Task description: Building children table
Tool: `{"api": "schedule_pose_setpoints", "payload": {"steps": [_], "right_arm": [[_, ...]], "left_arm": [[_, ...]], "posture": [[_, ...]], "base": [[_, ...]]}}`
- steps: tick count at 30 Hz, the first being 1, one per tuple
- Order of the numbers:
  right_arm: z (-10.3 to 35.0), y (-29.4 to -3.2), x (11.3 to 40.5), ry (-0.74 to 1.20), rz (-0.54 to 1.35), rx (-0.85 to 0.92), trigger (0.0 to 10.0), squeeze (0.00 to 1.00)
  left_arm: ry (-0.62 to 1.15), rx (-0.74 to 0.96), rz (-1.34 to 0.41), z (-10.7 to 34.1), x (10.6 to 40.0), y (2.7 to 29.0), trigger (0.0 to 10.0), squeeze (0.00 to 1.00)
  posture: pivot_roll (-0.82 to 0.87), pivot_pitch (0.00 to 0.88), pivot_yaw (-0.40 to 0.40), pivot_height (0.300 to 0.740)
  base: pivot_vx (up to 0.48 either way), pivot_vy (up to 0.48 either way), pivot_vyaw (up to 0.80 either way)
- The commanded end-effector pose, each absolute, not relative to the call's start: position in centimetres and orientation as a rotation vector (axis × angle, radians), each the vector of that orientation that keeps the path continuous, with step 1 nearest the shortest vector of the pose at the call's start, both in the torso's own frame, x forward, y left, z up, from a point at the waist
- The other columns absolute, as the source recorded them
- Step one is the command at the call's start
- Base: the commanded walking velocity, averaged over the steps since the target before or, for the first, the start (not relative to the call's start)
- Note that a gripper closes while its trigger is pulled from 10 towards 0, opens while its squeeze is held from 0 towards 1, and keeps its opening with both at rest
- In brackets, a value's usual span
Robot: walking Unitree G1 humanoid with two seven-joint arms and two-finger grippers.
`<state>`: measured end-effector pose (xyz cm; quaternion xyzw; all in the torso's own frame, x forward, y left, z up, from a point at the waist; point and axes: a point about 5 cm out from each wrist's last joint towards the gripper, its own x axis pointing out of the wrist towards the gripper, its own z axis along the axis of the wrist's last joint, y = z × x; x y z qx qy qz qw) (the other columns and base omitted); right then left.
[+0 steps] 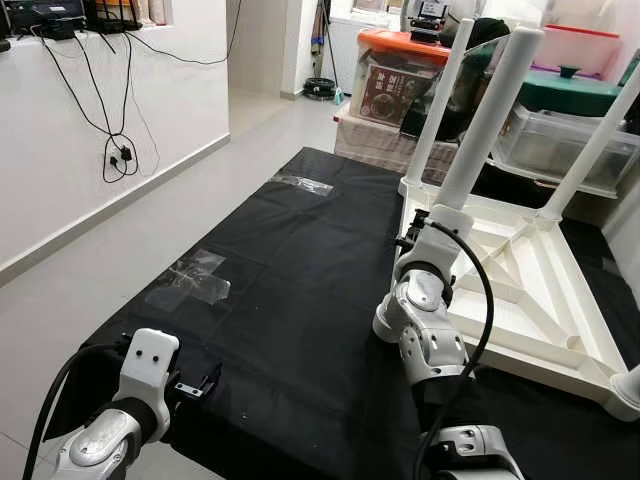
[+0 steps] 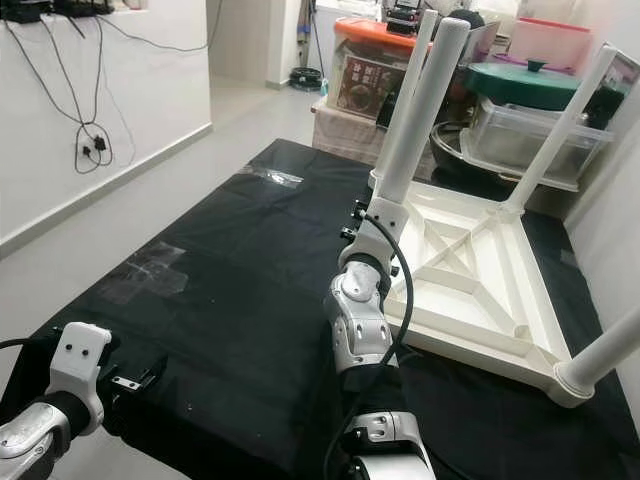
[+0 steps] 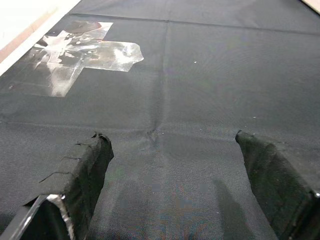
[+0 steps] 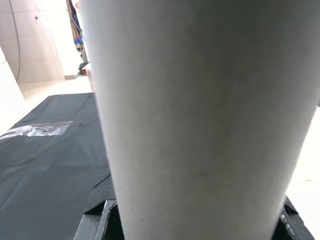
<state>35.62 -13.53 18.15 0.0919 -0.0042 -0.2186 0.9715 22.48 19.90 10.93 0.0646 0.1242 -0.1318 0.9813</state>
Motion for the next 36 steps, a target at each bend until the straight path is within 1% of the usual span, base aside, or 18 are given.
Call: {"api": "schedule_pose_setpoints", "payload": {"steps": [1, 5, 6, 7, 8, 10, 11, 15, 16, 17, 26, 33, 36], "right_arm": [[15.8, -14.7, 35.2, 0.106, -0.483, 0.27, 10.0, 0.0], [15.8, -14.7, 35.2, 0.106, -0.482, 0.27, 10.0, 0.0], [15.9, -14.7, 35.2, 0.106, -0.481, 0.271, 10.0, 0.09], [15.9, -14.7, 35.2, 0.106, -0.481, 0.271, 10.0, 0.09], [15.9, -14.7, 35.1, 0.106, -0.48, 0.273, 10.0, 0.27], [15.9, -14.7, 35.1, 0.106, -0.479, 0.274, 10.0, 0.27], [15.9, -14.7, 35.1, 0.105, -0.48, 0.274, 10.0, 0.63], [15.9, -14.7, 35.1, 0.106, -0.48, 0.274, 10.0, 0.63], [16.0, -14.7, 35.1, 0.104, -0.479, 0.274, 10.0, 0.96], [16.0, -14.7, 35.1, 0.103, -0.477, 0.275, 10.0, 1.0], [16.6, -14.7, 35.1, 0.076, -0.464, 0.298, 10.0, 1.0], [17.8, -15.1, 35.4, 0.037, -0.446, 0.321, 10.0, 1.0], [18.4, -15.8, 35.6, 0.018, -0.442, 0.325, 10.0, 1.0]], "left_arm": [[0.238, 0.121, -0.275, 11.1, 22.4, 19.7, 10.0, 0.0], [0.238, 0.12, -0.276, 11.1, 22.4, 19.7, 10.0, 0.0], [0.238, 0.12, -0.278, 11.0, 22.4, 19.6, 10.0, 0.0], [0.238, 0.12, -0.278, 11.0, 22.4, 19.6, 10.0, 0.0], [0.239, 0.12, -0.28, 11.0, 22.4, 19.6, 10.0, 0.0], [0.24, 0.12, -0.281, 11.0, 22.4, 19.6, 10.0, 0.0], [0.24, 0.121, -0.282, 11.0, 22.4, 19.6, 10.0, 0.0], [0.24, 0.121, -0.283, 11.0, 22.4, 19.6, 10.0, 0.0], [0.24, 0.122, -0.283, 11.0, 22.4, 19.6, 10.0, 0.0], [0.241, 0.123, -0.283, 11.0, 22.4, 19.6, 10.0, 0.0], [0.24, 0.127, -0.286, 10.9, 22.4, 19.6, 10.0, 0.0], [0.24, 0.13, -0.289, 10.9, 22.4, 19.7, 10.0, 0.0], [0.238, 0.132, -0.294, 11.0, 22.5, 19.7, 10.0, 0.0]], "posture": [[0.1, 0.0, -0.087, 0.74], [0.1, 0.0, -0.086, 0.74], [0.1, 0.0, -0.086, 0.74], [0.1, 0.0, -0.086, 0.74], [0.1, 0.0, -0.086, 0.74], [0.1, 0.0, -0.086, 0.74], [0.1, 0.0, -0.085, 0.74], [0.1, 0.0, -0.085, 0.74], [0.1, 0.0, -0.085, 0.74], [0.1, 0.0, -0.085, 0.74], [0.1, 0.0, -0.086, 0.74], [0.1, 0.0, -0.084, 0.74], [0.1, 0.0, -0.082, 0.74]], "base": [[0.0, 0.0, 0.0], [0.0, 0.0, 0.0], [0.0, 0.0, 0.0], [0.0, 0.0, 0.0], [0.0, 0.0, 0.0], [0.0, 0.0, 0.0], [0.0, 0.0, 0.0], [0.0, 0.0, 0.0], [0.0, 0.0, 0.0], [0.0, 0.0, 0.0], [0.0, 0.0, 0.0], [0.0, 0.0, 0.0], [0.0, 0.0, 0.0]]}}
